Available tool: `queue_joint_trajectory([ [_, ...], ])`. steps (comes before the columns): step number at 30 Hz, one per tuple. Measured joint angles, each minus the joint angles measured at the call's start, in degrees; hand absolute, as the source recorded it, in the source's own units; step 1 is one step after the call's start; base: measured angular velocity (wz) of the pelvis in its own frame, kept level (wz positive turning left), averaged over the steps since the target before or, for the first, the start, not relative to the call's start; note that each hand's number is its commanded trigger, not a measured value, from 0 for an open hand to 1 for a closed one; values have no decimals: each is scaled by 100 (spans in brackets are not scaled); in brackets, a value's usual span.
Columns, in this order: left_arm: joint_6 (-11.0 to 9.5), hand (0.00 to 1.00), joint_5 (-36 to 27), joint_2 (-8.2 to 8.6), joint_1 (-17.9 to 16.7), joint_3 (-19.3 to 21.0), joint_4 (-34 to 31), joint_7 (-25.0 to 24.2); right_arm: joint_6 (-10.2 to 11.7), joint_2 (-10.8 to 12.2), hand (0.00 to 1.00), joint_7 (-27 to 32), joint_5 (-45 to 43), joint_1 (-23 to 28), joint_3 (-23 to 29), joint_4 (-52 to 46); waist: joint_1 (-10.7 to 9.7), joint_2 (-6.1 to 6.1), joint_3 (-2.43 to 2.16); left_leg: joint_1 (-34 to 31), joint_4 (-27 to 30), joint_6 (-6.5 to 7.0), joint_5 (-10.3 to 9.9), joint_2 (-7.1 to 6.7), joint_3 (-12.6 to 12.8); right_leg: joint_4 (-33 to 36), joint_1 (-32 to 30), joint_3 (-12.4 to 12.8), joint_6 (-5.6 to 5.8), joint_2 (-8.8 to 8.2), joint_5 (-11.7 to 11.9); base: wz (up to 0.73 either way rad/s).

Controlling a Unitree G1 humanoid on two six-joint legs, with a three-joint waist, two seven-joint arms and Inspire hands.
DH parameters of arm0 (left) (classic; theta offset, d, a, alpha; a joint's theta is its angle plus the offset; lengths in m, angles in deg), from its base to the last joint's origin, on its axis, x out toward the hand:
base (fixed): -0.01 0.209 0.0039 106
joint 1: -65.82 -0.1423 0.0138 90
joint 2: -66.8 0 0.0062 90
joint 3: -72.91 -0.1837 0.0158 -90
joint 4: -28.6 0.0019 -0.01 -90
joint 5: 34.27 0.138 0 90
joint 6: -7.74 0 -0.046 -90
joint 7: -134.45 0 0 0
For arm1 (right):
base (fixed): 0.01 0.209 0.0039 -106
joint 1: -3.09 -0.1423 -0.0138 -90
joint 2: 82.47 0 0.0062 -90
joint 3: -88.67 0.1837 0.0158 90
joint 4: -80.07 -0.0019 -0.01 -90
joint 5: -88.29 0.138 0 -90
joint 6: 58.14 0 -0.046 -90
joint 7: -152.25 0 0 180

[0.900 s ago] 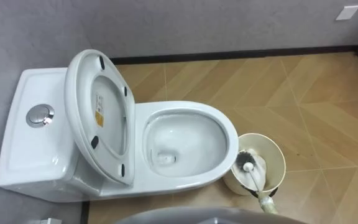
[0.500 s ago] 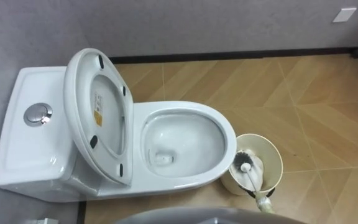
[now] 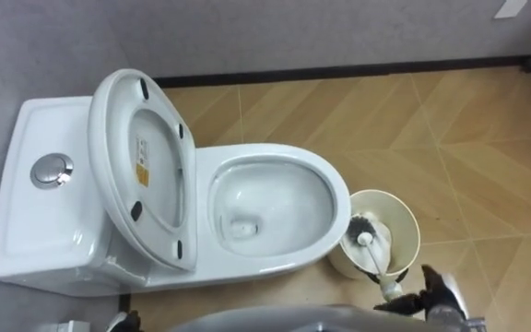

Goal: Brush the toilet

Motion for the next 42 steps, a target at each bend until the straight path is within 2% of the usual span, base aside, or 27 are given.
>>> queue_joint_trajectory([
  [2, -108, 0, -8, -4, -4, 0, -10, 121, 181, 1, 0, 264, 3, -9, -2, -75, -1, -14, -12, 2, -2, 0, 0, 0, 17, -6, 9, -9, 1, 3, 0, 0],
  [4, -167, 0, -104, -5, -5, 0, -24, 156, 262, 1, 0, 463, 12, -9, -2, -92, 0, -27, -16, 3, -9, 0, 0, 0, 25, -13, 63, -15, 1, 0, 0, 0],
  [7, -213, 0, -217, -8, -94, 0, -152, 236, 307, 0, 0, 721, 180, 2, -2, -214, -1, -34, -12, 4, -9, 0, 0, 1, 44, -38, 85, -16, 1, 1, 0, 0],
  [13, -385, 0, -243, -40, -39, -12, -205, 339, 521, -10, 0, 1039, 588, -184, -9, -102, -10, -45, -17, -146, 4, 0, 0, 5, 53, -99, -35, -43, 11, -2, 31, 2],
  [18, -573, 0, -777, -70, 147, -24, -187, 332, 560, -17, 0, 1037, 712, -568, -34, 433, 2, -20, -20, -459, 12, 2, 2, 12, 47, -95, -309, -170, 16, -5, 108, 5],
  [21, -712, 0, -899, -150, 157, -23, -184, 334, 568, -57, 0, 1040, 787, -766, -31, 662, 2, -18, -19, -742, 142, 4, 3, -1, -56, -23, -554, -225, 15, -25, 131, 10],
  [23, -748, 0, -944, -179, 298, -29, -115, 339, 637, -129, 0, 1054, 1076, -873, -39, 931, -2, 9, 8, -943, 277, 5, 3, -18, -132, 16, -667, -336, 16, -95, 132, 22],
  [24, -768, 0, -957, -190, 367, -49, -63, 340, 640, -144, 0, 1052, 1169, -900, -39, 1040, -3, 15, 0, -1003, 299, 5, 3, -23, -159, 29, -725, -353, 16, -110, 132, 21],
  [26, -825, 0, -1002, -266, 530, -190, 54, 341, 630, -177, 0, 1015, 1471, -1092, -41, 1383, 20, 50, 24, -1328, 442, 5, 3, -26, -211, 172, -1013, -414, 14, -110, 132, 16],
  [29, -875, 0, -1018, -262, 753, -299, 104, 342, 639, -239, 0, 848, 2100, -1415, -42, 1821, -7, 115, 82, -1791, 728, 6, 2, -48, -327, 390, -1405, -513, 2, -195, 136, 19],
  [33, -939, 0, -1114, -260, 1124, -295, 271, 343, 630, -255, 0, 670, 2649, -1703, -34, 2026, 32, 146, 106, -2418, 1152, 25, -10, -52, -354, 846, -2042, -513, -23, -246, 119, 6],
  [38, -963, 0, -1396, -242, 1574, -530, 311, 370, 626, -277, 0, 539, 3117, -2053, -46, 2052, 9, 188, 205, -3168, 1754, 116, -64, -125, -356, 1495, -2804, -547, -115, -424, -18, 9],
  [42, -1013, 0, -1705, -233, 1822, -658, 256, 473, 624, -362, 0, 521, 3153, -2238, -183, 2213, 17, 213, 228, -3872, 2215, 169, -103, -171, -364, 2034, -3516, -480, -80, -512, -116, 9],
])
